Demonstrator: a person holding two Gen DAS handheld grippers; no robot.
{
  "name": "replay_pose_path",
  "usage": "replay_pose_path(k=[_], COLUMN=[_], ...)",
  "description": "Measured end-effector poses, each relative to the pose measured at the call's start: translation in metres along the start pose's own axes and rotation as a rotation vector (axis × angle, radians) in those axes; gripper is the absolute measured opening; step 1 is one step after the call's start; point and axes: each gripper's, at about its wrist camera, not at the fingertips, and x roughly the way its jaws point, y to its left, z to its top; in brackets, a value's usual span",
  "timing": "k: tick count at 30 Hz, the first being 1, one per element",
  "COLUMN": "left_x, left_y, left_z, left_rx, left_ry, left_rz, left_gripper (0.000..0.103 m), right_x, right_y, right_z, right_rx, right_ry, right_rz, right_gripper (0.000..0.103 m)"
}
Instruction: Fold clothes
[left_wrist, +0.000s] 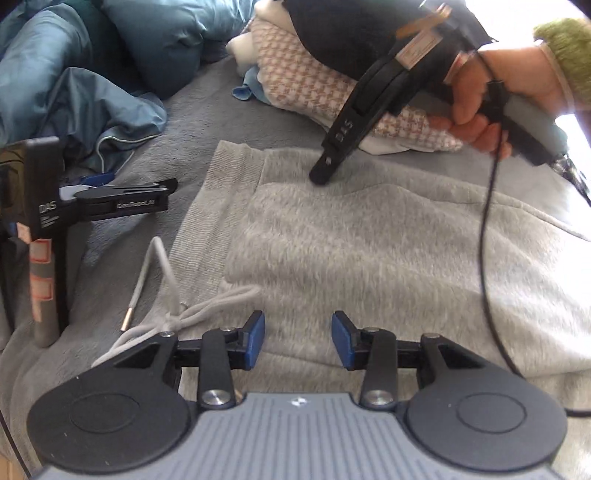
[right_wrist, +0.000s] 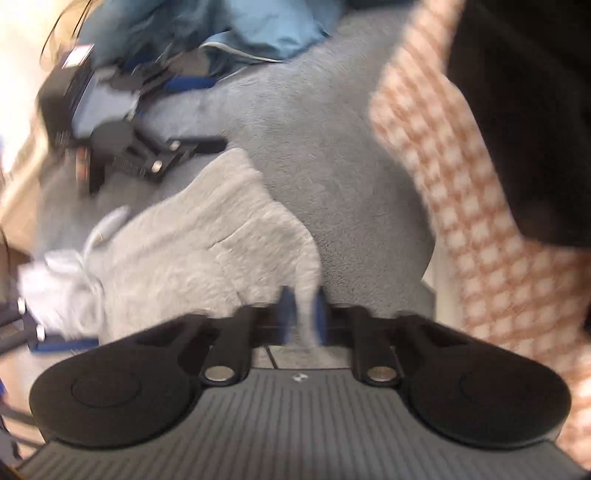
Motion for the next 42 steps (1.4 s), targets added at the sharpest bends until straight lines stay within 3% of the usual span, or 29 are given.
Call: replay_pose_path(k=[6, 9, 12, 15, 18, 19, 20, 21, 23, 24, 30, 34, 36, 38, 41, 42], left_x=[0.011, 0.019, 0.025, 0.024, 0.021, 0.019, 0.016, 0.013, 0.007, 0.005, 0.008, 0.019, 0.028, 0.033, 0.037, 0.037], left_y=[-0.003, -0.004, -0.005, -0.010, -0.011, -0.011, -0.011, -0.012, -0.013, -0.015, -0.044, -0.064, -0.074, -0.080, -0.084, -0.085], left_z=[0.008, 0.007, 0.003, 0.001, 0.003, 0.004, 0.005, 0.006, 0.010, 0.012, 0.028, 0.034, 0.034, 0.033, 0.032, 0.033], left_rx=[0.040, 0.069, 0.079, 0.108, 0.117, 0.116, 0.117, 0.119, 0.124, 0.126, 0.183, 0.263, 0.281, 0.296, 0.295, 0.297], left_ry=[-0.018, -0.014, -0.008, -0.014, -0.011, -0.009, -0.012, -0.017, -0.032, -0.041, -0.084, -0.085, -0.072, -0.063, -0.053, -0.053], left_rz=[0.031, 0.064, 0.079, 0.101, 0.108, 0.108, 0.108, 0.108, 0.101, 0.097, 0.019, -0.017, -0.010, 0.009, 0.025, 0.030], left_gripper=[0.041, 0.041, 0.042, 0.042, 0.042, 0.042, 0.042, 0.042, 0.042, 0.042, 0.043, 0.043, 0.043, 0.043, 0.042, 0.042], right_x=[-0.028, -0.015, 0.006, 0.015, -0.010, -0.023, -0.038, -0.054, -0.081, -0.090, -0.107, -0.085, -0.071, -0.064, -0.061, -0.063], right_y=[0.040, 0.040, 0.036, 0.020, 0.000, -0.008, -0.016, -0.025, -0.036, -0.045, -0.102, -0.122, -0.120, -0.106, -0.076, -0.065], right_z=[-0.001, -0.001, 0.005, 0.015, 0.019, 0.016, 0.007, -0.002, -0.031, -0.049, -0.148, -0.180, -0.183, -0.180, -0.173, -0.171], right_rx=[-0.343, -0.383, -0.419, -0.324, -0.132, -0.061, 0.002, 0.064, 0.133, 0.160, 0.399, 0.534, 0.526, 0.440, 0.245, 0.188], right_ry=[-0.142, -0.154, -0.191, -0.206, -0.239, -0.247, -0.255, -0.261, -0.248, -0.222, -0.059, -0.020, 0.007, 0.028, 0.053, 0.051], right_rz=[-0.296, -0.332, -0.425, -0.360, -0.243, -0.161, -0.093, -0.026, 0.052, 0.047, 0.022, 0.109, 0.117, 0.104, -0.003, -0.042], right_gripper=[0.001, 0.000, 0.000, 0.000, 0.001, 0.002, 0.009, 0.026, 0.048, 0.053, 0.054, 0.054, 0.055, 0.050, 0.011, 0.005])
